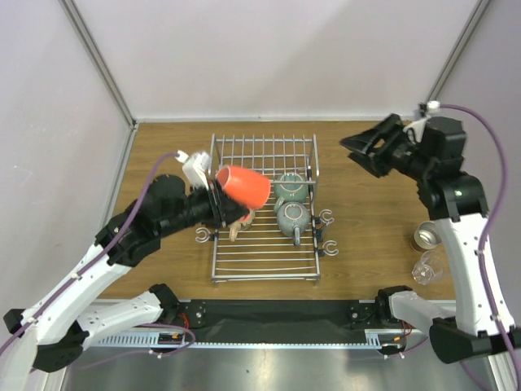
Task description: Load the cups into the dish rack
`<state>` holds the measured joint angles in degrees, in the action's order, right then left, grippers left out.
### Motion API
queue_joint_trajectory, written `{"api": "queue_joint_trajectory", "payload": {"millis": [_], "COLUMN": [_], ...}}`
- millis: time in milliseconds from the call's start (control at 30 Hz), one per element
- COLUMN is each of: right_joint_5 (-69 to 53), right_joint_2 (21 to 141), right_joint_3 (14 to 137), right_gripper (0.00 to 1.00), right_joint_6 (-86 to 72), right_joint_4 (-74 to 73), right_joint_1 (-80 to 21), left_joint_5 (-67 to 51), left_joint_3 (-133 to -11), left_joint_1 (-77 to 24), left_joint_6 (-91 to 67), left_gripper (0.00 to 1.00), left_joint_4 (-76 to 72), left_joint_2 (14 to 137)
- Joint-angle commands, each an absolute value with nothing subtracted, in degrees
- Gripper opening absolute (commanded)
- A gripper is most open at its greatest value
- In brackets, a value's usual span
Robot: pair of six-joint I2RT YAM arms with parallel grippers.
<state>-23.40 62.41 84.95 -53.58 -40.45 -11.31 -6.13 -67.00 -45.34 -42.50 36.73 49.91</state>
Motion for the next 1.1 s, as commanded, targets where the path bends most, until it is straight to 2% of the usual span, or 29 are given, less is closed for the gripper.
{"api": "queue_joint_trajectory", "payload": {"millis": [0,167,467,633,1067], "right_joint_5": [-26.2,-28.7,-28.8,-29.0,-32.2], "right_joint_2": [60.0,60.5,60.3,59.9,58.8], "right_joint_3": [87.4,87.6,86.7,87.5,87.1], "right_gripper": [0.60,0.60,0.59,0.59,0.59], "right_joint_6": [-46.7,-46.3,-44.9,-43.9,-41.7], "right_joint_4": [-49.0,-49.3,-50.7,-51.7,-54.4], "right_joint_1": [-6.3,-3.0,-2.3,-1.1,4.0], "left_joint_5": [2.7,9.2,19.9,18.4,22.5], "left_joint_3": [-65.1,-59.2,-50.5,-48.5,-55.8], "left_joint_1": [-51.2,-60.2,-62.8,-62.8,-61.9], "left_joint_6": [-35.9,-35.5,-29.4,-28.0,-26.8], "left_gripper": [0.00,0.00,0.00,0.00,0.00], "left_joint_4": [41.4,43.1,36.5,30.8,32.3], "left_joint_2": [47.4,48.3,57.6,63.8,76.1]}}
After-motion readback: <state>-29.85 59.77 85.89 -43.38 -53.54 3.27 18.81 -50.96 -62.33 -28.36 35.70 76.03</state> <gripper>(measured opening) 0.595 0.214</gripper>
